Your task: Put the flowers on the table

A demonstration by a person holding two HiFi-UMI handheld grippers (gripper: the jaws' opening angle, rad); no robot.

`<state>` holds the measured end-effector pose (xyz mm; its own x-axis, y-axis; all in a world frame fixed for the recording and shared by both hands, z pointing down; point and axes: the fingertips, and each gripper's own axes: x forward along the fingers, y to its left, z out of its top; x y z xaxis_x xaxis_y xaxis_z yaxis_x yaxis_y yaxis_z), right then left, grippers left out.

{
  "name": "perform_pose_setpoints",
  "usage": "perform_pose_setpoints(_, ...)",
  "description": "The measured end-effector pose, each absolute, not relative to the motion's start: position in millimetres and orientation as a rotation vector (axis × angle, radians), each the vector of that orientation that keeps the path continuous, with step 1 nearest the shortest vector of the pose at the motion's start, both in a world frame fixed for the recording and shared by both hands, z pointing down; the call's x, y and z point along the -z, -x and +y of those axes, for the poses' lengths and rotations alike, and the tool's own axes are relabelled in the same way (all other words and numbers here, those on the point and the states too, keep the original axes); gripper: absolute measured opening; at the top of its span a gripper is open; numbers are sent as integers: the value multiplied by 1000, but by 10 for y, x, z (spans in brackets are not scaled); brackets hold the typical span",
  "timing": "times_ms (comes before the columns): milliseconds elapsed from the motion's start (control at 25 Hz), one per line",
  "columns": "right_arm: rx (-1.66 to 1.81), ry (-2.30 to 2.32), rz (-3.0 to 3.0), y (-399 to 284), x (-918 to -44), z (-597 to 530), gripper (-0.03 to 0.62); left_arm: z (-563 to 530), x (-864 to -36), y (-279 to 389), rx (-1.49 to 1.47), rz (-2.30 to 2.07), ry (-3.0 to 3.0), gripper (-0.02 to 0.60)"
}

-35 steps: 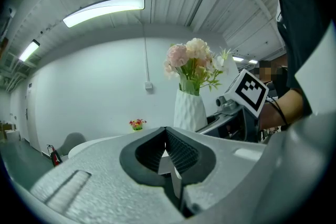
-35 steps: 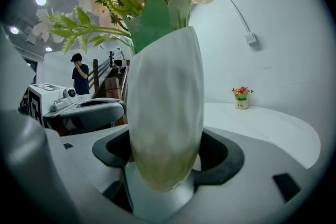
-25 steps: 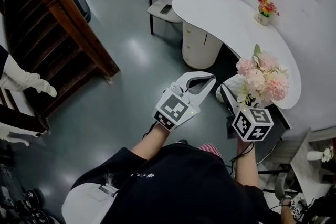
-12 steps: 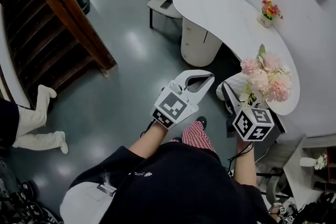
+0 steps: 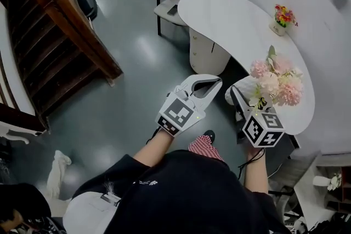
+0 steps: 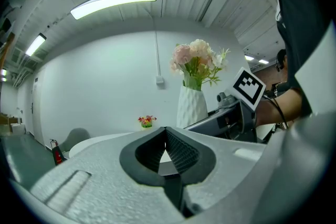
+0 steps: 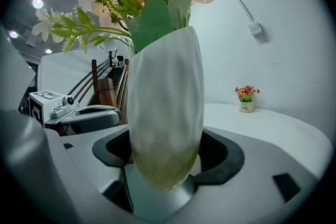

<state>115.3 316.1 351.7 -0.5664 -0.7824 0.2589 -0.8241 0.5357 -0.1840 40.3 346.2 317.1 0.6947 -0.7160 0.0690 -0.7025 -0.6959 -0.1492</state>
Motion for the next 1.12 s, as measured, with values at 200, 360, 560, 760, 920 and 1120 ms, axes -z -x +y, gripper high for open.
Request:
perform_pose_setpoints(200,-435,-1355,-2648,-1259,-3522,2850,367,3180,-3178,-525,212,1186,2776,5)
perform_pose_setpoints(360,-452,-1355,-2642,-1359,-3584,2653,367,2989,-3230,-598,224,1195,2782,5)
perform_pose_setpoints(560,-450,-1346,-2646,-1467,-3594,2414,367,2744,-3239,-709,223,1204,2785,5)
perform_pose_setpoints(760,-457,-1330,-2655,-1574,-3613,2158,367,2504,-3256,-807,234,1222,2777,5)
perform_pose_setpoints(920,-454,-1307,-2669,-1596,-3608,1974,367,2318,-3260,-804,233,1264,2766,5)
perform_pose_setpoints(1120,-437,-1278,-2686,-1651,-3587,1755,367,2110,-3230,-864,221,1293,2749,5)
